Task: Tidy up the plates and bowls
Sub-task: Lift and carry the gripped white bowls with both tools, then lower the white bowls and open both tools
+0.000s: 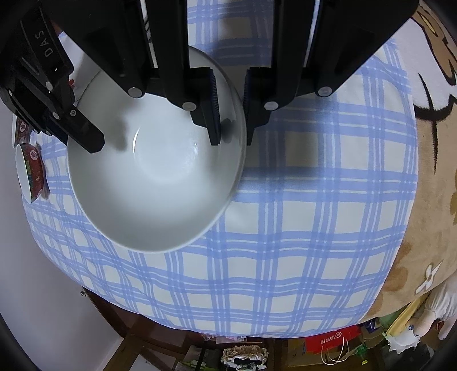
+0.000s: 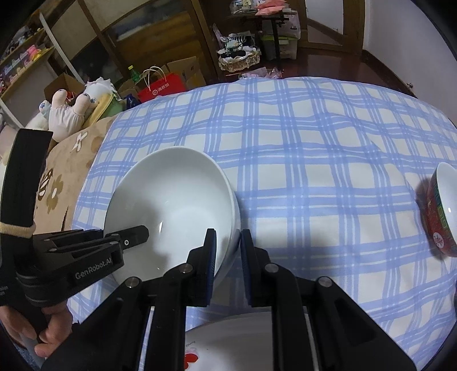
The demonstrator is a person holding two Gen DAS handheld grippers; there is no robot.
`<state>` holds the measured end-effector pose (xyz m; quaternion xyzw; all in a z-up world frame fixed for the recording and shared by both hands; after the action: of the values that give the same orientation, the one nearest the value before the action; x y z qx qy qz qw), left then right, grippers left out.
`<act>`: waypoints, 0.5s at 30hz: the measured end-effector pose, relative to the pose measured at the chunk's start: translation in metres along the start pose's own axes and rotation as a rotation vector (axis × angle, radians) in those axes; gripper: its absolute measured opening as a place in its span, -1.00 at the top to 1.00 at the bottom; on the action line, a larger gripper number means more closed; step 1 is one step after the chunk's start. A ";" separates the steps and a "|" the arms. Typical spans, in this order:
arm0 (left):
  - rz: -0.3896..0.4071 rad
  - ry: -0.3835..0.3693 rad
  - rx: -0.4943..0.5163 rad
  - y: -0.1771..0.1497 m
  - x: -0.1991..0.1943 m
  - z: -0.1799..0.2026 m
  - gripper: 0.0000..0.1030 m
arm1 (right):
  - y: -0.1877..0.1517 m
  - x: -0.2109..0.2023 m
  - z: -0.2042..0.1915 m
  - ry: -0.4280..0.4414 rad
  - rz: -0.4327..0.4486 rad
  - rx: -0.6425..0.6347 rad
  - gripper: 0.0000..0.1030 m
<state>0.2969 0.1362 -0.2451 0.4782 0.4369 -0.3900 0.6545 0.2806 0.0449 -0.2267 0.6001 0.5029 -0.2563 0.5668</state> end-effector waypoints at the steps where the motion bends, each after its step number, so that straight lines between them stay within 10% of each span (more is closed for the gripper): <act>1: 0.004 0.006 0.003 0.001 -0.002 -0.002 0.71 | 0.000 -0.001 0.000 0.001 0.003 0.003 0.66; 15: 0.179 0.066 0.062 0.013 -0.068 0.012 0.38 | 0.019 -0.067 0.028 -0.080 0.107 0.000 0.65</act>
<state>0.2896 0.1344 -0.1751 0.5481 0.4012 -0.3273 0.6568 0.2800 0.0006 -0.1660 0.6153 0.4471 -0.2494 0.5995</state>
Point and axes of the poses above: each gripper's, at about its wrist camera, not at the fingertips, and x roughly the way its jaws point, z to its right, y to its top, the point moved 9 cm from there along x, roughly the way its jaws point, and after that the axes turned 4 degrees about z, right-handed, at the moved point
